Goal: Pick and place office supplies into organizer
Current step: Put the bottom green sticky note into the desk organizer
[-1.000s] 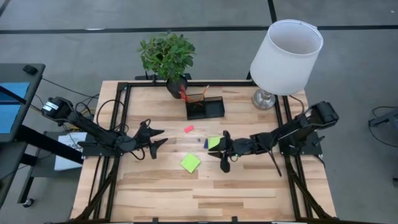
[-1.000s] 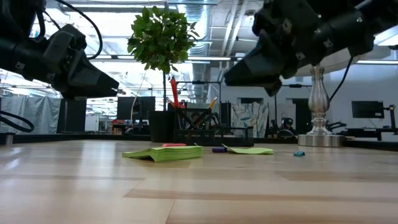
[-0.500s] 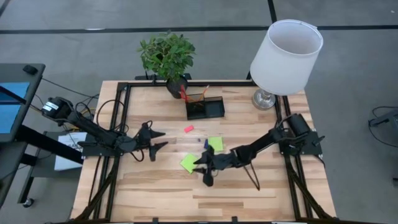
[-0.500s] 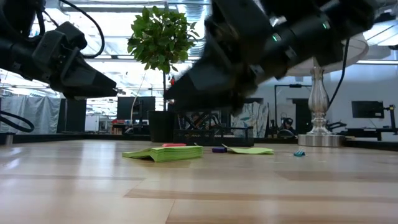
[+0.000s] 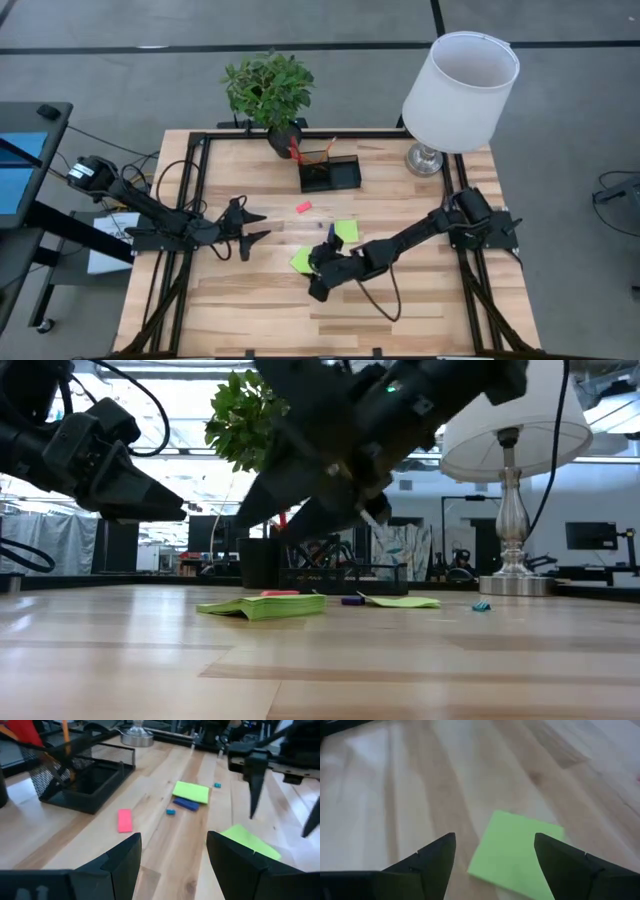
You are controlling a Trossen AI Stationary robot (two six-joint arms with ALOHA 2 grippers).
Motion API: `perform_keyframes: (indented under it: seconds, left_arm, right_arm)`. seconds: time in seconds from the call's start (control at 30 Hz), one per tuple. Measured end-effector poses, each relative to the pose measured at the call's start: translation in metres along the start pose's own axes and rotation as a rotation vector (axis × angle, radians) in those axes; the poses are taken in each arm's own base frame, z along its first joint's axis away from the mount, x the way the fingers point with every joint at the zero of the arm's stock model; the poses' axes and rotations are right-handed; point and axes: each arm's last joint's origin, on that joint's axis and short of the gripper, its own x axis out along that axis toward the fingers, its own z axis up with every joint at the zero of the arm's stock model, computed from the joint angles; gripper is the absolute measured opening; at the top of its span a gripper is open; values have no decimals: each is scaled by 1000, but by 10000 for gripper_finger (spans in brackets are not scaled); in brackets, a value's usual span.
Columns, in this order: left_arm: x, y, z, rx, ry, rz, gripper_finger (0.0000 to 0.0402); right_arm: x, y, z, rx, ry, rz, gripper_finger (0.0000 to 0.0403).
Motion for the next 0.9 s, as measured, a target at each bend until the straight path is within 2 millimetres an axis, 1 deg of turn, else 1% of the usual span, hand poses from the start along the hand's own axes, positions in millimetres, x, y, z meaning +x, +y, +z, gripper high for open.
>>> perform_keyframes:
  seconds: [0.13,0.33,0.4,0.47,0.6,0.77,0.9]
  left_arm:
    - [0,-1,-2,8,27,-40,217]
    - [0,-1,-4,24,57,-54,217]
    - [0,0,-5,26,60,-53,217]
    - [0,0,-5,25,60,-53,217]
    - [0,0,-5,26,59,-53,217]
    - [0,0,-5,37,59,-54,217]
    - [0,0,-5,41,59,-54,217]
  right_arm:
    - [14,0,-11,47,35,-40,268]
    - [31,-2,-10,101,48,-61,268]
    - [33,-5,-9,102,60,-73,268]
    - [34,-8,-5,124,51,-74,268]
    - [35,-13,-5,139,73,-95,268]
    - [37,-17,-3,153,98,-64,268]
    - [37,-17,-3,155,108,-47,268]
